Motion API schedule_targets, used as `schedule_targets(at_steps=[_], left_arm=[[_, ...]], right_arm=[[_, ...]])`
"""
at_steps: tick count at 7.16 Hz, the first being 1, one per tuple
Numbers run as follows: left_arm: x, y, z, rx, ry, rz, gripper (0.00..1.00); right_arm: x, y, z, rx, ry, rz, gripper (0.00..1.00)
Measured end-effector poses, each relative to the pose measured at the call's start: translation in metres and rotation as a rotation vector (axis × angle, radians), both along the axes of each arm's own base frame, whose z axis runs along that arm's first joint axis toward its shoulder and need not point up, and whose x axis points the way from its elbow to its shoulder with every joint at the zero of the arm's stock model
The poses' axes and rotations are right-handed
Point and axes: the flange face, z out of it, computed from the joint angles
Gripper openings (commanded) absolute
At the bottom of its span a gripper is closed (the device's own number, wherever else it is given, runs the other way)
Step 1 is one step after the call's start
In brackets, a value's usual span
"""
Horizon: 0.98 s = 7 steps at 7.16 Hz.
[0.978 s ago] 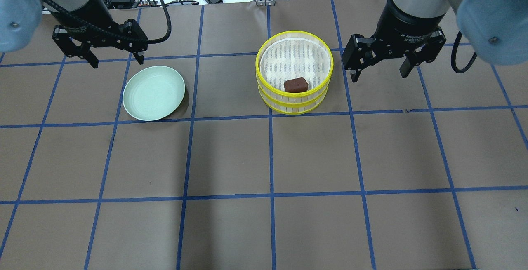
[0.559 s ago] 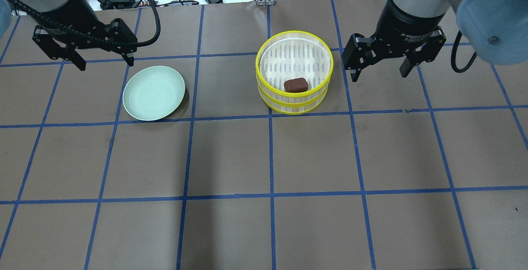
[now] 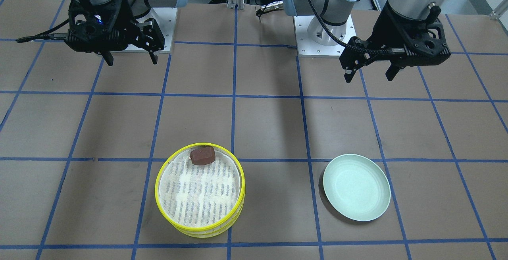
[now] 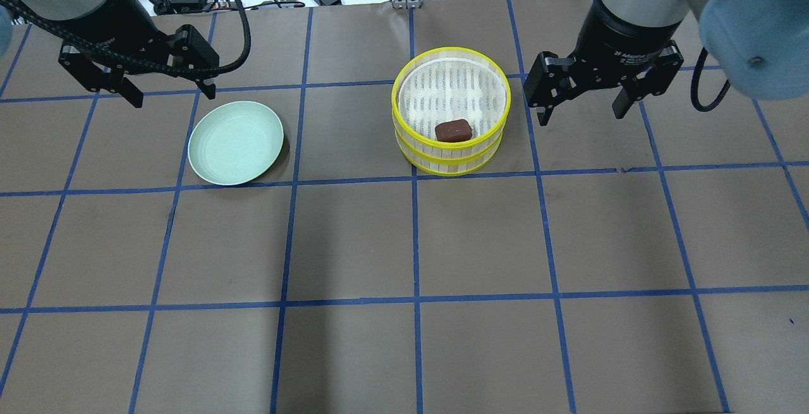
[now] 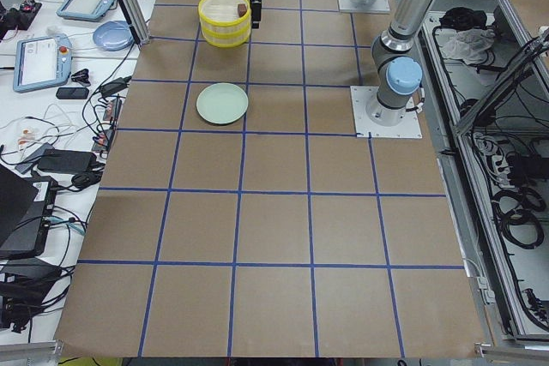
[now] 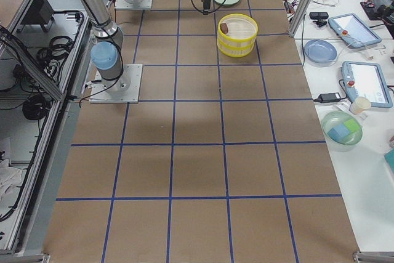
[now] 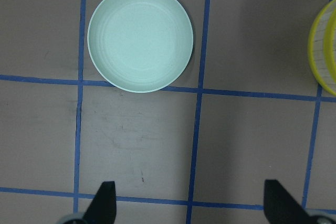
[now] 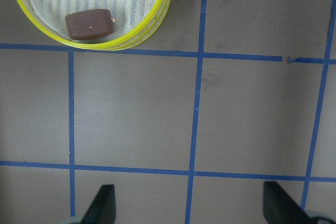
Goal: Stack buns with steamer
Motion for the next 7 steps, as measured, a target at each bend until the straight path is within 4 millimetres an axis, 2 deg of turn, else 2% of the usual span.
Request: schedule_targets(at_steps=[7], left_arm=[[0.0028,0.0042,-0.0038,0.007,-0.003,0.006,1.0]], right_arm=[[0.0,0.0003,-0.0021,0.003,0.0,-0.001,1.0]])
